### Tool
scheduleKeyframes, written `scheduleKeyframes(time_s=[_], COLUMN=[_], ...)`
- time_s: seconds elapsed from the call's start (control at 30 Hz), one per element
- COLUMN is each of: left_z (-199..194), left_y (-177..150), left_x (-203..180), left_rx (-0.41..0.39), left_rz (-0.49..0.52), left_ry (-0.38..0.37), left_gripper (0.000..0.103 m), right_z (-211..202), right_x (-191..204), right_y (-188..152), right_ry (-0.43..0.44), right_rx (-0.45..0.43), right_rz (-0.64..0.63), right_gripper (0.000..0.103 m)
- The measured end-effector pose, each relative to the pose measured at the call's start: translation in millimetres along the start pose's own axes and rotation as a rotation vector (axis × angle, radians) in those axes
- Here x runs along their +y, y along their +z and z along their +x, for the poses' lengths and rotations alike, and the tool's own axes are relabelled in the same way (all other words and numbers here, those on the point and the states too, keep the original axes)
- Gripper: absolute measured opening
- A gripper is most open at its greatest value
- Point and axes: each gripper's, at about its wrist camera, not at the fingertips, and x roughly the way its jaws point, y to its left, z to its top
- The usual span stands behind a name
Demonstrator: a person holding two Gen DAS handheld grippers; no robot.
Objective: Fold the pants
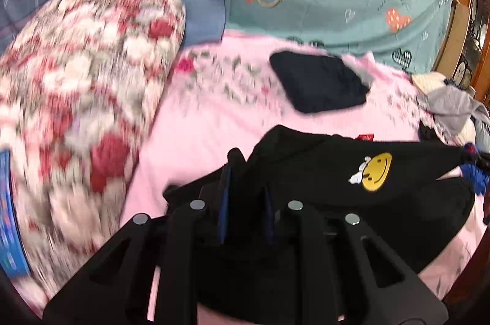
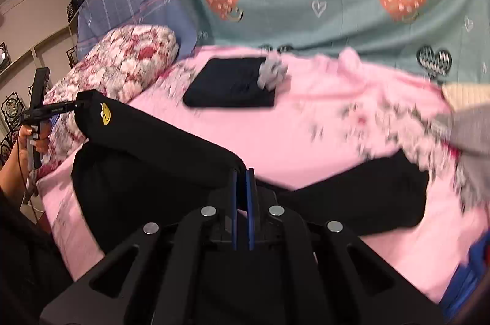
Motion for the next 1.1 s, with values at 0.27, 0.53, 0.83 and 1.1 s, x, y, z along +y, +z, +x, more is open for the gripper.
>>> scheduleKeyframes(time_s=[0.27, 0.53, 0.83, 1.1], left_z=[-3.1, -43.4, 10.0, 36.8], left_y=[-60.9, -56.9, -12.6, -35.5], left_x=[10.5, 41.8, 53.2, 36.7], left_rx=[0.067, 0.087, 0.241, 0.380], left_rz=[-0.045, -0.203, -0.456, -0.369], left_ry=[0.054, 0.060, 0.029, 0.138], left_gripper=[0.091, 0.099, 0.098, 0.031], right_z=[19.2, -18.8, -6.3, 10.1], right_x=[9.9, 0.2, -8.6, -3.6], right_y=[-89.3, -78.6, -60.3, -65.3], right_ry=[-0.049, 0.036, 0.069, 0.077], right_rx=[0.187, 0.022, -0.069, -0.023], right_rz=[0.128, 0.212, 0.275, 0.241], right_gripper=[0.051, 0.054, 0.054, 0.054])
